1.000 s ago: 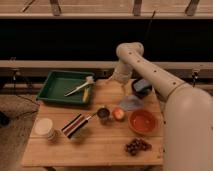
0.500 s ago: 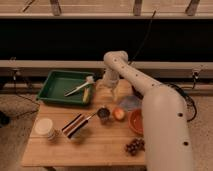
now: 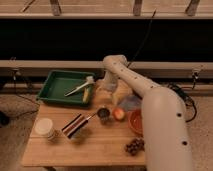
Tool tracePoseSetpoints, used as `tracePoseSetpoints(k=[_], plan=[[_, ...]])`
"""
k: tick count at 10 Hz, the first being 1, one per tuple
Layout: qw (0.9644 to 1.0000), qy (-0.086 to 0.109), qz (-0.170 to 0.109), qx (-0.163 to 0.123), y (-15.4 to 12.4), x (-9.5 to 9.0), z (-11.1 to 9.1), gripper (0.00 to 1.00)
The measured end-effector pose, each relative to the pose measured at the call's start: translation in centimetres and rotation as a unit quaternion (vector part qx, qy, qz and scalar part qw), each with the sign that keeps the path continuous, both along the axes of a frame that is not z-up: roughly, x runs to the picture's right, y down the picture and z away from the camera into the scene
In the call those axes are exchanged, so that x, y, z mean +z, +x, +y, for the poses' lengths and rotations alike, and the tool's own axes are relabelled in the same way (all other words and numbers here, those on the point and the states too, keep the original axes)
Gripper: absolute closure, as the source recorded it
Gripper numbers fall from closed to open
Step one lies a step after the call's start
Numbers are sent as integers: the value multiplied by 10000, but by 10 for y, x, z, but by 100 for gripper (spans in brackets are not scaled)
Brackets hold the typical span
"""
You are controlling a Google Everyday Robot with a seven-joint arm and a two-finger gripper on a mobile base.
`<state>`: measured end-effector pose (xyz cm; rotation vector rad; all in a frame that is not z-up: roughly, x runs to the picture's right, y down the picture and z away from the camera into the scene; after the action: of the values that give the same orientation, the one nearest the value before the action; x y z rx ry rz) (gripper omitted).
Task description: Place fork in tray
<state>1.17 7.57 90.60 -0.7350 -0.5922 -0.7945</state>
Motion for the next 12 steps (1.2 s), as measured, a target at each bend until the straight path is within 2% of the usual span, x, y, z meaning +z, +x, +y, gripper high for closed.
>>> tracePoseSetpoints(k=[8, 9, 12], plan=[[9999, -62, -63, -84, -13, 22, 23, 20], [9999, -94, -60, -115, -13, 23, 26, 24], [9996, -173, -48, -199, -14, 24, 32, 53]])
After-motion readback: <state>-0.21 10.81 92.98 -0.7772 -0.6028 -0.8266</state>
